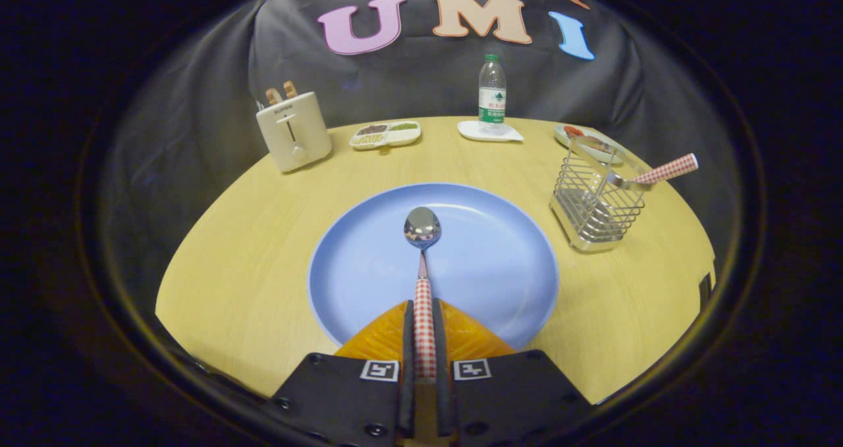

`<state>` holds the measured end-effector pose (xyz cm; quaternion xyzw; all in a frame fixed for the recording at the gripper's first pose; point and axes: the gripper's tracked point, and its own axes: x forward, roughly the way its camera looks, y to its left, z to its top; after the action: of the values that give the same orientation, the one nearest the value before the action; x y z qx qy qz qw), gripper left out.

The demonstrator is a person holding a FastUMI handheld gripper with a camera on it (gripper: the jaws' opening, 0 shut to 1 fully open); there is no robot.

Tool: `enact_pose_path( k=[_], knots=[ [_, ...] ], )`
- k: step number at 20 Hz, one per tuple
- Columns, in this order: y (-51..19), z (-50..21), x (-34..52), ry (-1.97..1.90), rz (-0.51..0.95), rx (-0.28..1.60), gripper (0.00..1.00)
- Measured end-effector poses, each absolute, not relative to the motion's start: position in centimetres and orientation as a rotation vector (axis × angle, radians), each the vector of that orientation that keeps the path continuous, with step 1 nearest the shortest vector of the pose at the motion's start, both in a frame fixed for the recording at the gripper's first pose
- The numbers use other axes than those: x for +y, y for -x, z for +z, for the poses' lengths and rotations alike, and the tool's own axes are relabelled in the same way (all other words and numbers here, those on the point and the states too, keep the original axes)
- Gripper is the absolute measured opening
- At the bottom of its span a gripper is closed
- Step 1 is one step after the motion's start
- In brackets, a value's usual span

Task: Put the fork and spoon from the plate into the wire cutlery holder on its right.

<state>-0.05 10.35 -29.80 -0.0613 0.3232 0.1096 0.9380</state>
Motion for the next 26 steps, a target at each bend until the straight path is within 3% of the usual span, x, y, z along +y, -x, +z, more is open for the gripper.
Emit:
enact_pose_path(
  k=[17, 20, 26],
  knots=[
    [-0.4, -23.1, 8.8, 0.148, 0.267, 0.636, 0.16],
    [-0.4, -23.2, 8.6, 0.155, 0.262, 0.652, 0.04],
    [-1.1, -22.0, 9.3, 0.183, 0.303, 0.612, 0.03]
  ],
)
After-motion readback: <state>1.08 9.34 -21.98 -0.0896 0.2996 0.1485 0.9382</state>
